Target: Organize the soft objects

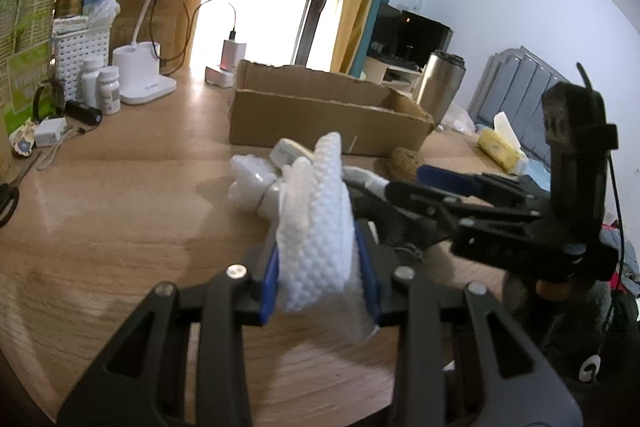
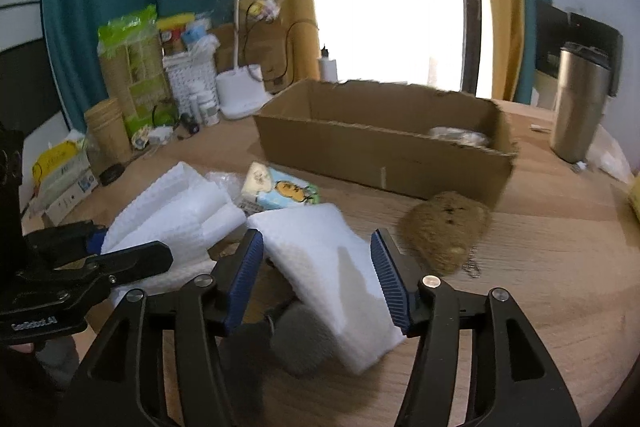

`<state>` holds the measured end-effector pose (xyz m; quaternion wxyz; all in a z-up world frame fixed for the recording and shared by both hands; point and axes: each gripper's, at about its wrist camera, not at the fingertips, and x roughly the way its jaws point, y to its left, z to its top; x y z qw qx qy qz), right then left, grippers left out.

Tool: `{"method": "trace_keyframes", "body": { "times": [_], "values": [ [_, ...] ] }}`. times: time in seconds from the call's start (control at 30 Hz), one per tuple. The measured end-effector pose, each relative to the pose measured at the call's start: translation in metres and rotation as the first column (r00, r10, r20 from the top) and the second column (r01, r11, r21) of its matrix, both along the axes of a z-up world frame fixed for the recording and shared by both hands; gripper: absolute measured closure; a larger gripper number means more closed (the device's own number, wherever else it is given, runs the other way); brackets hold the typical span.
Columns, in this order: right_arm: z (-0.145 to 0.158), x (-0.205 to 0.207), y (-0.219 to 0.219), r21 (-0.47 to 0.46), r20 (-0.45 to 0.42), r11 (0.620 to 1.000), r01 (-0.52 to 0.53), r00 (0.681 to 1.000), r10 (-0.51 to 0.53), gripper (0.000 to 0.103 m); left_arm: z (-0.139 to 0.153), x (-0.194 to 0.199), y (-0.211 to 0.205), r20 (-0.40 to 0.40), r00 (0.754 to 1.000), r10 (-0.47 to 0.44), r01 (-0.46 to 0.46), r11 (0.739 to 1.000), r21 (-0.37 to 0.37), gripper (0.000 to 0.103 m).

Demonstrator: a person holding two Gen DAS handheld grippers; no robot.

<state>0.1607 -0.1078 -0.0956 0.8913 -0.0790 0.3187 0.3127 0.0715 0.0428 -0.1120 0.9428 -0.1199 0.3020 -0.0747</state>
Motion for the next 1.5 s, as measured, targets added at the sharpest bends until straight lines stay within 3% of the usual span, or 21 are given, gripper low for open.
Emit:
{"method": "trace_keyframes", "body": {
  "times": [0.07,0.1,0.13,0.23,0.33,0.57,0.83,1.5],
  "values": [
    [-0.005,0.002,0.007,-0.028,-0.014,0.999,-0.015,1.0,0.015,0.044,-0.001,0.001,0.003,-0.004,1.0,0.004,-0.004,1.0,-0.004,0.068],
    [-0.007,0.003,0.009,-0.037,-0.023,0.999,-0.025,0.999,0.025,0.049,-0.001,0.002,0.004,-0.006,1.0,0.006,-0.006,1.0,-0.006,0.068],
    [-0.008,0.003,0.011,-0.041,-0.028,0.999,-0.035,0.999,0.034,0.066,-0.001,0.002,0.005,-0.006,1.0,0.006,-0.006,1.0,-0.008,0.068],
    [-0.007,0.002,0.013,-0.058,-0.012,0.997,-0.04,0.999,0.04,0.087,-0.001,0.005,0.005,-0.006,1.0,0.001,-0.001,1.0,-0.01,0.068],
    [-0.002,0.0,0.014,-0.061,0.003,0.997,-0.052,0.999,0.052,0.094,0.002,0.007,0.003,-0.002,1.0,-0.004,0.004,1.0,-0.01,0.068],
    [0.015,-0.001,0.009,-0.017,0.042,0.997,-0.07,0.997,0.071,0.094,0.012,0.01,0.001,0.014,1.0,-0.002,0.002,1.0,-0.005,0.068],
    [0.016,0.005,0.0,-0.007,0.016,0.997,-0.076,0.997,0.076,0.094,0.02,0.014,-0.007,0.021,1.0,-0.007,0.007,1.0,0.011,0.068],
    [0.075,0.016,-0.03,0.073,0.152,0.996,-0.051,0.988,0.039,0.095,0.069,0.039,-0.014,0.096,0.995,0.004,-0.01,0.998,0.062,0.068]
  ]
}}
